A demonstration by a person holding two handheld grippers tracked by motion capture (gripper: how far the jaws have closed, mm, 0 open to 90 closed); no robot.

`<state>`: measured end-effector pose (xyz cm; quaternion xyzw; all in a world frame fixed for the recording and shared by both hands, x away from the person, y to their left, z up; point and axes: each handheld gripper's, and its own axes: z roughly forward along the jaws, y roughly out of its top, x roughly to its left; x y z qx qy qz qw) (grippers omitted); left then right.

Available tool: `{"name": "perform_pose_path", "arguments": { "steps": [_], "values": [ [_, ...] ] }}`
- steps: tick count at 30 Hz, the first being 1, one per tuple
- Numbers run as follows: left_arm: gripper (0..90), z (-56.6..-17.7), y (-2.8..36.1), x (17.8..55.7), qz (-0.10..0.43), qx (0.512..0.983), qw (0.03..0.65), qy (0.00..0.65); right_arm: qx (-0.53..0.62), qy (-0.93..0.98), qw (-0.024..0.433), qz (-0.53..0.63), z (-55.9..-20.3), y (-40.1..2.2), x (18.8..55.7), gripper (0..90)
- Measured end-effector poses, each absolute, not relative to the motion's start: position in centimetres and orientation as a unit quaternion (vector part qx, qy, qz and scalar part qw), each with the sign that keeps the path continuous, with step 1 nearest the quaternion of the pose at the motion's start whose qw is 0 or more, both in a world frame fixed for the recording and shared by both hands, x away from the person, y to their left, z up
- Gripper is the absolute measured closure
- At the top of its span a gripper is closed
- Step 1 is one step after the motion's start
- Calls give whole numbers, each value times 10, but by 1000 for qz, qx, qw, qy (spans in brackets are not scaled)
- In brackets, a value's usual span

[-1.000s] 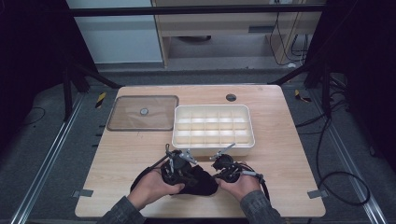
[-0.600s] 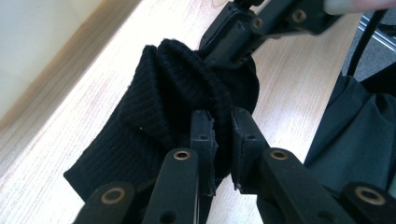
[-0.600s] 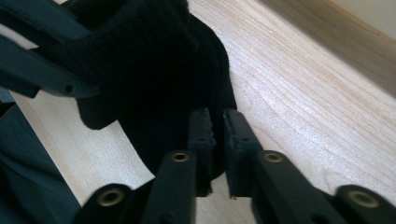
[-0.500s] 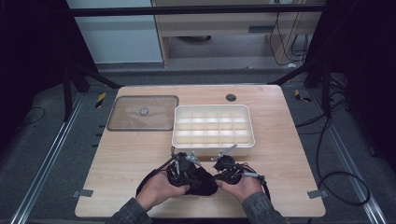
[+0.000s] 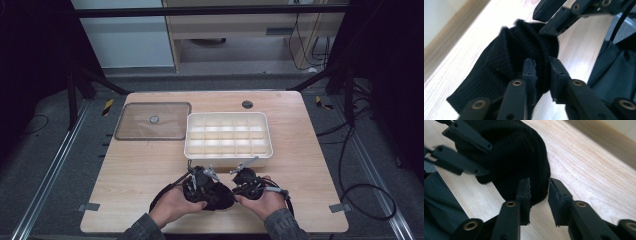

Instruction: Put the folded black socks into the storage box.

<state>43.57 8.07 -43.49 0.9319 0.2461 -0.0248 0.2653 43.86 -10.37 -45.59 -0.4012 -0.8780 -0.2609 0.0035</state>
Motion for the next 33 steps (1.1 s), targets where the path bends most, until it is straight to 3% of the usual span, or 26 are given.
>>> {"name": "perform_pose_path", "arguments": {
  "steps": [5,18,22,26,33],
  "values": [
    [632,-422,78,430,-24,920,290,261,-406,-876,-7,-261,-447,-111,436,648],
    [423,-410,115,445,85,922,240,292,-405,-872,-26,-273,-432,-101,438,596],
    [348,-413,130,446,94,916,240,309,-403,-873,-27,-273,-431,-95,441,570],
    [190,-416,146,449,91,907,241,333,-406,-871,-32,-274,-428,-86,444,526],
    [140,-424,164,450,78,905,237,346,-413,-868,-35,-274,-429,-76,451,513]
  ]
}}
